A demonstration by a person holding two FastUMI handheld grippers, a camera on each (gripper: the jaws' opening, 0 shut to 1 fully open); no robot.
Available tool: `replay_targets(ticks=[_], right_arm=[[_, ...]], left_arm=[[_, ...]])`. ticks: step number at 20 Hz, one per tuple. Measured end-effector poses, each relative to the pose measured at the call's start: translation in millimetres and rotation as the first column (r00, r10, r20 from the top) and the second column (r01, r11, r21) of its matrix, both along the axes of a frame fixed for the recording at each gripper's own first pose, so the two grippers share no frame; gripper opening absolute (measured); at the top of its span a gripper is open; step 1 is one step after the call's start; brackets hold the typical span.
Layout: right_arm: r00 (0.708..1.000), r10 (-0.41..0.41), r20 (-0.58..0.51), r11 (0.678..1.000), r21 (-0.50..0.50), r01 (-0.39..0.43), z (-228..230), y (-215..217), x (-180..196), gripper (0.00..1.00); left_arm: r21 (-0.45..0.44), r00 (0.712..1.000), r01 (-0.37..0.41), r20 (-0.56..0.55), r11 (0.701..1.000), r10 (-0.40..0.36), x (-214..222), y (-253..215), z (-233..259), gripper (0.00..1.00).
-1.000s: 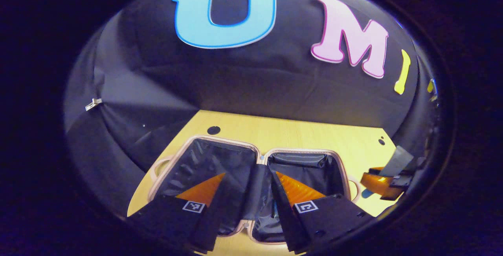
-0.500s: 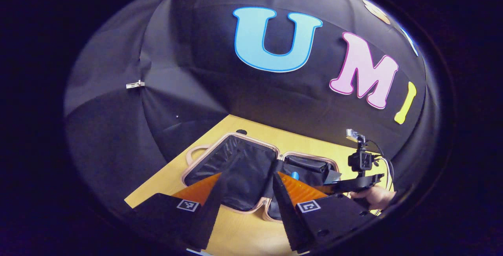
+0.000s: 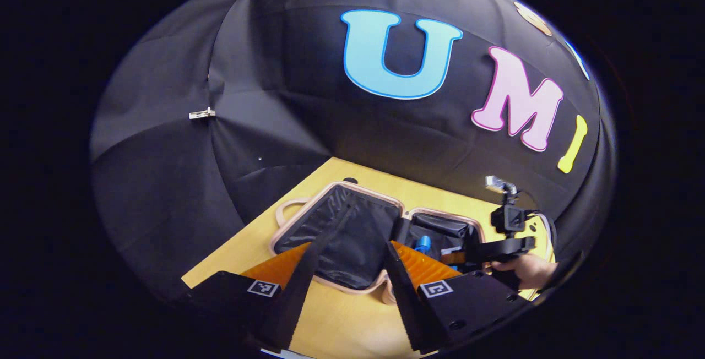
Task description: First open the suitcase, pack the skin care products into it, and then close the suitcase.
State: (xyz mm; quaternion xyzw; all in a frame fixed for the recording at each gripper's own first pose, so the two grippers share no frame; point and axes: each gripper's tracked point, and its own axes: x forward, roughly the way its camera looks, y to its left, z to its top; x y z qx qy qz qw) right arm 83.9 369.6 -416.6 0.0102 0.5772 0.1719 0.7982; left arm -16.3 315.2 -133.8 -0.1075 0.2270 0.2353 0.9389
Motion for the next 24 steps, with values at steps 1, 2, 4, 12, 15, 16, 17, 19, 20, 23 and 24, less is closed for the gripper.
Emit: replay_targets(ticks=[1, 2, 4, 12, 15, 16, 17, 19, 20, 23, 24], right_arm=[[0.999, 0.006, 0.033, 1.0, 0.028, -0.007, 16, 3, -2, 0.69], [0.997, 0.017, 0.069, 0.999, 0.046, -0.021, 33, 0, -1, 0.84], [0.987, 0.036, 0.158, 0.996, 0.077, -0.049, 67, -7, -4, 0.98], [0.906, -0.012, 0.424, 0.993, 0.108, -0.038, 165, -74, -22, 0.98], [0.873, 0.034, 0.486, 0.995, 0.065, -0.075, 179, -95, -33, 0.98], [0.869, 0.063, 0.491, 0.995, 0.034, -0.092, 176, -104, -38, 0.98], [0.869, 0.092, 0.487, 0.995, -0.001, -0.104, 172, -113, -45, 0.98], [0.885, 0.109, 0.454, 0.994, -0.034, -0.104, 163, -128, -59, 0.98], [0.895, 0.096, 0.436, 0.995, -0.037, -0.089, 164, -136, -64, 0.98], [0.925, 0.045, 0.378, 0.999, -0.024, -0.039, 155, -149, -85, 0.96], [0.931, 0.031, 0.365, 0.999, -0.022, -0.024, 155, -154, -89, 0.97]], left_arm=[[0.021, 1.0, -0.01, -0.009, 1.0, 0.01, 0, 16, -5, 0.79], [0.036, 1.0, -0.015, -0.01, 0.999, 0.016, 1, 42, -16, 0.82], [0.028, 1.0, -0.026, -0.001, 0.999, 0.026, 12, 78, -28, 0.9], [-0.275, 0.999, -0.051, -0.01, 0.96, 0.05, 76, 199, -115, 0.88], [-0.458, 0.995, -0.095, -0.008, 0.884, 0.102, 94, 226, -143, 0.89], [-0.497, 0.991, -0.117, 0.003, 0.86, 0.136, 97, 238, -149, 0.89], [-0.54, 0.985, -0.136, 0.016, 0.83, 0.171, 106, 249, -157, 0.89], [-0.632, 0.976, -0.169, -0.002, 0.756, 0.216, 114, 255, -175, 0.87], [-0.682, 0.978, -0.171, -0.029, 0.711, 0.207, 116, 249, -184, 0.84], [-0.719, 0.978, -0.19, -0.081, 0.668, 0.191, 123, 245, -206, 0.69], [-0.72, 0.978, -0.189, -0.079, 0.668, 0.191, 127, 248, -206, 0.54]])
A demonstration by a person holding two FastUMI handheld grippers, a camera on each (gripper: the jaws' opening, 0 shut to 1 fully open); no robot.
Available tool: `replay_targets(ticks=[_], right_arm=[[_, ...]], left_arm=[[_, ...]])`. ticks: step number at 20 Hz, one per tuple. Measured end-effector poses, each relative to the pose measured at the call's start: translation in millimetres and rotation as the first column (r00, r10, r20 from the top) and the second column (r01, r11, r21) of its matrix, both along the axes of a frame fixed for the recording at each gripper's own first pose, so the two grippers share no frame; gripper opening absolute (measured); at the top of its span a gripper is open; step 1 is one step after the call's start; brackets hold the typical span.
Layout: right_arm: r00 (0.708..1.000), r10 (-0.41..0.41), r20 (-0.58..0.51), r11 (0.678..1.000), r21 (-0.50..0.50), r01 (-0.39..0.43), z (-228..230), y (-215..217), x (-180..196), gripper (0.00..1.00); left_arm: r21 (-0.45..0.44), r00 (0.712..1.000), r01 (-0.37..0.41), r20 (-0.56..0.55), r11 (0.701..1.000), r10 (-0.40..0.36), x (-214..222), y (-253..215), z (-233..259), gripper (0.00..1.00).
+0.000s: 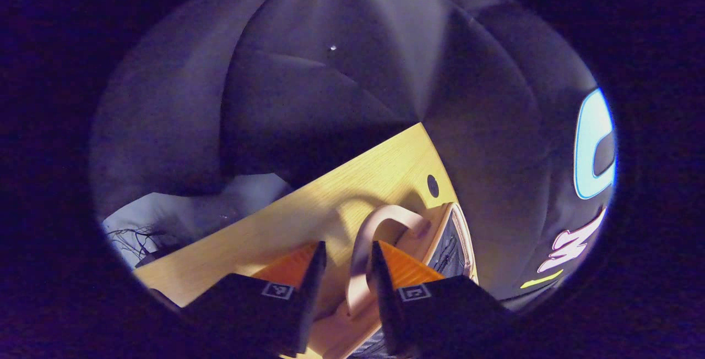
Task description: First open the suitcase, pack the skin care products into it, and then close the suitcase.
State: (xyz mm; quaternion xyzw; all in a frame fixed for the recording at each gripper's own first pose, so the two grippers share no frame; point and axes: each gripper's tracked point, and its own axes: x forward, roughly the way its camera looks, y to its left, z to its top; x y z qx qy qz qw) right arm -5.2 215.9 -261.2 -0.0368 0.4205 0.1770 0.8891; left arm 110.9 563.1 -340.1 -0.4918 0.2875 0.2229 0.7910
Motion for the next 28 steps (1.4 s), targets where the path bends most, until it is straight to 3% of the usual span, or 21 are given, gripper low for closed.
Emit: replay_targets(ticks=[2, 3, 7, 9, 10, 11, 13, 14, 15, 17, 19, 22, 23, 28], right_arm=[[0.999, -0.027, -0.021, 1.0, 0.008, 0.027, 2, -8, -7, 0.96], [0.999, -0.037, -0.024, 0.999, 0.011, 0.037, 4, -12, -9, 0.97], [0.997, -0.075, -0.01, 0.997, 0.014, 0.075, 9, -33, -6, 0.96], [0.996, -0.09, -0.002, 0.995, 0.03, 0.09, 13, -40, -4, 0.92], [0.995, -0.097, 0.005, 0.995, 0.036, 0.096, 16, -45, -3, 0.96], [0.995, -0.095, 0.019, 0.995, 0.041, 0.095, 19, -49, -3, 0.96], [0.993, -0.091, 0.075, 0.995, 0.037, 0.089, 30, -65, 1, 0.96], [0.992, -0.096, 0.087, 0.995, 0.045, 0.092, 34, -71, 1, 0.96], [0.99, -0.103, 0.1, 0.994, 0.056, 0.098, 38, -79, 1, 0.96], [0.987, -0.124, 0.102, 0.991, 0.066, 0.117, 41, -96, -3, 0.96], [0.982, -0.153, 0.114, 0.986, 0.086, 0.144, 49, -108, -4, 0.96], [0.975, -0.183, 0.122, 0.98, 0.1, 0.172, 54, -132, -10, 0.96], [0.973, -0.191, 0.129, 0.979, 0.1, 0.179, 56, -139, -10, 0.96], [0.961, -0.241, 0.137, 0.968, 0.106, 0.228, 59, -179, -12, 0.97]], left_arm=[[0.008, 1.0, 0.013, -0.014, 1.0, -0.013, 1, -2, 3, 0.26], [0.032, 0.999, 0.035, -0.027, 0.999, -0.034, 0, -1, 4, 0.21], [0.229, 0.994, 0.106, -0.064, 0.968, -0.093, -2, -4, 31, 0.11], [0.363, 0.991, 0.133, -0.058, 0.922, -0.121, -6, -8, 70, 0.08], [0.433, 0.99, 0.144, -0.055, 0.89, -0.134, -7, -16, 97, 0.06], [0.503, 0.988, 0.152, -0.049, 0.851, -0.148, -8, -26, 126, 0.06], [0.733, 0.964, 0.203, -0.036, 0.649, -0.262, -5, -92, 218, 0.06], [0.776, 0.953, 0.216, -0.034, 0.592, -0.303, -6, -120, 246, 0.06], [0.823, 0.932, 0.238, -0.044, 0.515, -0.361, -6, -155, 277, 0.06], [0.865, 0.897, 0.267, -0.062, 0.424, -0.438, 3, -231, 311, 0.06], [0.862, 0.878, 0.277, -0.047, 0.424, -0.477, 17, -300, 317, 0.06], [0.81, 0.819, 0.349, -0.019, 0.472, -0.573, 28, -424, 292, 0.06], [0.796, 0.803, 0.378, -0.028, 0.473, -0.595, 29, -453, 278, 0.06], [0.721, 0.756, 0.518, -0.136, 0.46, -0.64, 37, -530, 179, 0.06]])
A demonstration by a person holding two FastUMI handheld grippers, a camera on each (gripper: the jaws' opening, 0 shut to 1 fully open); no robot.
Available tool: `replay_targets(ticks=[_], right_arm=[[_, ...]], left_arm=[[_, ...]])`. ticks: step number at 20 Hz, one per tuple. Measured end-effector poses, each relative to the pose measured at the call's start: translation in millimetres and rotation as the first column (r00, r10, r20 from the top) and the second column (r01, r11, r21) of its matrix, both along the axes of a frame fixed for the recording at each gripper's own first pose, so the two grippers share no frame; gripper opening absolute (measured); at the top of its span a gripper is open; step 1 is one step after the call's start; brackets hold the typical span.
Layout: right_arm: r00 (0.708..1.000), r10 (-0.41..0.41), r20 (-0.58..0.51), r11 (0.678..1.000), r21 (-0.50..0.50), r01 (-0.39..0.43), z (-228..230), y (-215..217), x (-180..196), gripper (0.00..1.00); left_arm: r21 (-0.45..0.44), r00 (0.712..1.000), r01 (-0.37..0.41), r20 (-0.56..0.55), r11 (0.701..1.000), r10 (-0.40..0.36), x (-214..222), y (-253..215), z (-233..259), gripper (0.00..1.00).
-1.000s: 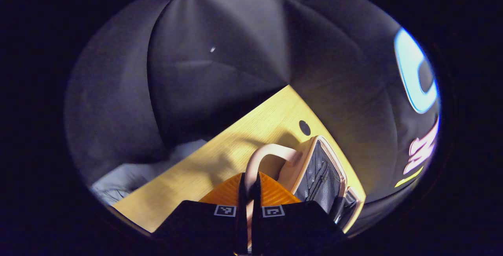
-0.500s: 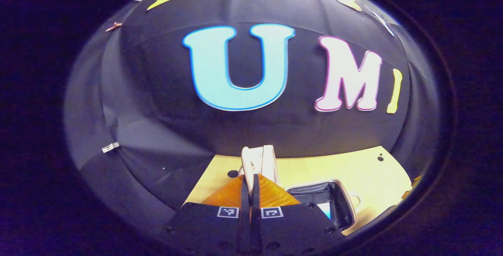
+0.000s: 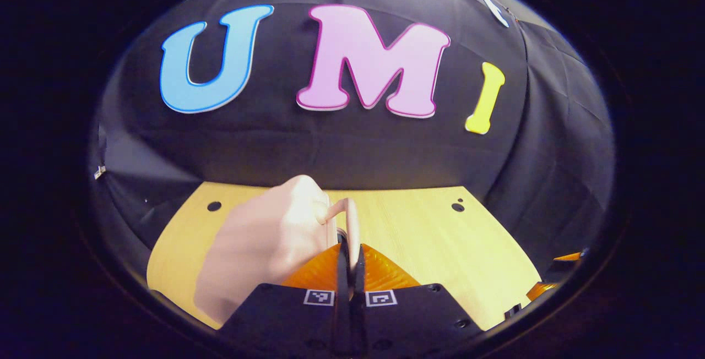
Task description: First open the suitcase, pack the skin care products into it, and then close the suitcase.
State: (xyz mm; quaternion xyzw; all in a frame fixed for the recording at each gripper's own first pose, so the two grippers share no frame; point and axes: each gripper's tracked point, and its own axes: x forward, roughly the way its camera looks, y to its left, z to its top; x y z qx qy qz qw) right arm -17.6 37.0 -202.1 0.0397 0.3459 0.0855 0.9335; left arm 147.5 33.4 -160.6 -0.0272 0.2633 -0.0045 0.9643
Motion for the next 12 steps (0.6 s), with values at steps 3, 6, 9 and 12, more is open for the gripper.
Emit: replay_targets(ticks=[3, 6, 9, 12], right_arm=[[1.0, -0.021, -0.003, 1.0, 0.001, 0.021, 0, -19, -4, 0.96], [1.0, -0.029, -0.009, 1.0, -0.008, 0.029, 1, -39, -1, 0.97], [0.999, -0.04, 0.006, 0.999, -0.007, 0.04, 7, -52, 5, 0.96], [0.998, -0.045, 0.039, 0.999, 0.013, 0.045, 21, -54, 17, 0.97]], left_arm=[[0.008, 0.994, 0.0, -0.112, 1.0, 0.0, 6, -30, -58, 0.06], [0.008, 0.983, -0.034, -0.177, 0.999, 0.035, 6, -34, -97, 0.06], [-0.025, 0.984, -0.054, -0.168, 0.998, 0.049, 4, -43, -96, 0.25], [-0.105, 0.994, -0.048, -0.107, 0.993, 0.037, -2, -59, -67, 0.51]])
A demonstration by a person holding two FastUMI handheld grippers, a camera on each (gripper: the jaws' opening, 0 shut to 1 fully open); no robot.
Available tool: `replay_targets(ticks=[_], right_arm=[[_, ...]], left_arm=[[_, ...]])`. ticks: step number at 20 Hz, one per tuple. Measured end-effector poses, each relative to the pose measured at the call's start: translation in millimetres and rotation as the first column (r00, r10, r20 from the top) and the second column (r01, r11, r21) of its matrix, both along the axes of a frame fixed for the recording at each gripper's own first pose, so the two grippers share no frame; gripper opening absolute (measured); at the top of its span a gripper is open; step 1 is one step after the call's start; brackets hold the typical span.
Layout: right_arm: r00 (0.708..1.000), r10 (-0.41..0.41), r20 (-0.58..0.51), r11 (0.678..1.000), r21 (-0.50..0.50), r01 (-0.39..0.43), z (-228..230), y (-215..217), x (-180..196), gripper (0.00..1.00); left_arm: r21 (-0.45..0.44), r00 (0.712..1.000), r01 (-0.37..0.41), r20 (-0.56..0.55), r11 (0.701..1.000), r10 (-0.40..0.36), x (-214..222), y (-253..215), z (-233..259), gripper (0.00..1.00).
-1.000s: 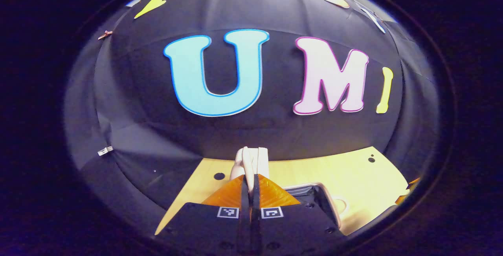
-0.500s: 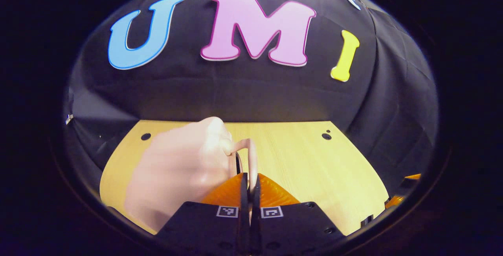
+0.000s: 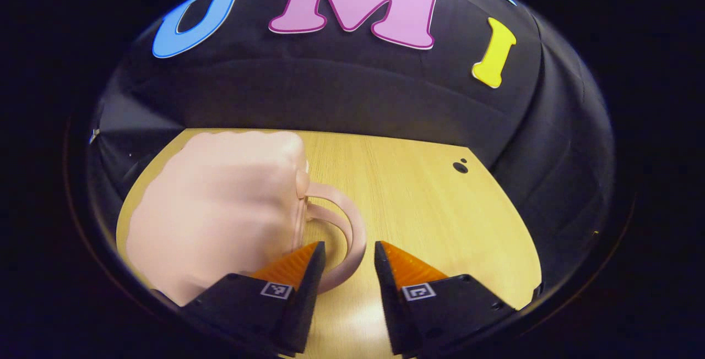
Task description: First open the suitcase, pack the skin care products into it, and then close the suitcase.
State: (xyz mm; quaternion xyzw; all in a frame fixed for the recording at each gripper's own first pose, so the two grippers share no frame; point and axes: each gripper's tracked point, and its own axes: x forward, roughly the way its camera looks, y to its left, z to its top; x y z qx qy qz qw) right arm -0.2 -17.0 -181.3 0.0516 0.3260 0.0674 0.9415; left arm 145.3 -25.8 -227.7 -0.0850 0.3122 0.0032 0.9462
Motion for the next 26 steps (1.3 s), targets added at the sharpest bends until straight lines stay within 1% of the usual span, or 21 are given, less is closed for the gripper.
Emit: replay_targets(ticks=[1, 2, 3, 4, 5, 6, 8, 10, 12, 13, 14, 15, 16, 17, 18, 19, 21, 22, 23, 24, 26], right_arm=[[1.0, 0.001, 0.027, 1.0, 0.002, -0.001, 7, 0, 6, 0.96], [0.998, 0.0, 0.055, 1.0, -0.003, 0.0, 16, -1, 11, 0.96], [0.996, -0.002, 0.085, 1.0, -0.017, 0.004, 24, -2, 17, 0.96], [0.993, -0.004, 0.118, 1.0, -0.024, 0.007, 33, -1, 22, 0.96], [0.988, -0.006, 0.156, 1.0, -0.02, 0.009, 46, 1, 27, 0.96], [0.98, -0.006, 0.198, 1.0, -0.012, 0.009, 59, 5, 31, 0.97], [0.963, -0.003, 0.27, 1.0, -0.003, 0.004, 84, 14, 40, 0.96], [0.947, 0.011, 0.322, 1.0, -0.009, -0.008, 111, 25, 44, 0.96], [0.93, 0.022, 0.366, 1.0, 0.009, -0.028, 133, 41, 45, 0.96], [0.918, 0.028, 0.395, 0.999, 0.022, -0.039, 145, 49, 45, 0.96], [0.906, 0.028, 0.423, 0.998, 0.033, -0.046, 156, 56, 43, 0.96], [0.892, 0.032, 0.451, 0.998, 0.037, -0.054, 166, 62, 41, 0.96], [0.879, 0.034, 0.476, 0.998, 0.03, -0.055, 173, 66, 38, 0.96], [0.862, 0.036, 0.506, 0.998, 0.019, -0.053, 180, 70, 38, 0.96], [0.85, 0.036, 0.526, 0.999, 0.007, -0.046, 184, 74, 38, 0.96], [0.842, 0.032, 0.538, 0.999, -0.005, -0.035, 187, 77, 38, 0.96], [0.836, 0.03, 0.548, 1.0, -0.023, -0.021, 186, 88, 42, 0.96], [0.837, 0.027, 0.546, 0.999, -0.028, -0.014, 186, 92, 43, 0.96], [0.842, 0.025, 0.539, 0.999, -0.033, -0.008, 185, 95, 43, 0.92], [0.848, 0.019, 0.529, 0.999, -0.035, 0.0, 184, 98, 44, 0.96], [0.853, -0.002, 0.522, 1.0, -0.025, 0.017, 184, 103, 47, 0.95]], left_arm=[[-0.015, 0.999, -0.011, 0.039, 1.0, 0.012, -8, 1, 18, 0.73], [-0.021, 0.995, -0.03, 0.091, 0.999, 0.032, -19, 2, 40, 0.7], [-0.028, 0.984, -0.046, 0.171, 0.999, 0.05, -30, 3, 69, 0.84], [-0.028, 0.971, -0.054, 0.233, 0.998, 0.059, -42, 4, 95, 0.82], [-0.016, 0.951, -0.075, 0.3, 0.997, 0.076, -56, 9, 123, 0.92], [0.001, 0.927, -0.095, 0.365, 0.995, 0.088, -70, 12, 150, 0.95], [0.048, 0.886, -0.135, 0.453, 0.99, 0.099, -98, 24, 203, 0.96], [0.09, 0.826, -0.181, 0.555, 0.979, 0.102, -123, 31, 260, 0.96], [0.1, 0.788, -0.206, 0.607, 0.973, 0.105, -142, 38, 289, 0.95], [0.115, 0.77, -0.233, 0.629, 0.966, 0.111, -147, 40, 299, 0.96], [0.134, 0.743, -0.276, 0.658, 0.952, 0.123, -157, 51, 312, 0.96], [0.154, 0.716, -0.302, 0.688, 0.941, 0.117, -163, 60, 323, 0.96], [0.174, 0.695, -0.31, 0.712, 0.935, 0.097, -169, 63, 331, 0.96], [0.2, 0.684, -0.313, 0.726, 0.929, 0.074, -173, 64, 335, 0.96], [0.225, 0.683, -0.311, 0.729, 0.923, 0.053, -174, 66, 335, 0.96], [0.241, 0.691, -0.297, 0.722, 0.924, 0.034, -174, 67, 331, 0.96], [0.231, 0.713, -0.255, 0.701, 0.939, 0.022, -171, 67, 322, 0.96], [0.218, 0.718, -0.238, 0.696, 0.946, 0.021, -171, 67, 321, 0.96], [0.207, 0.723, -0.225, 0.691, 0.952, 0.021, -170, 68, 320, 0.96], [0.205, 0.731, -0.216, 0.683, 0.955, 0.019, -168, 69, 317, 0.96], [0.209, 0.737, -0.205, 0.676, 0.956, 0.01, -161, 77, 313, 0.96]])
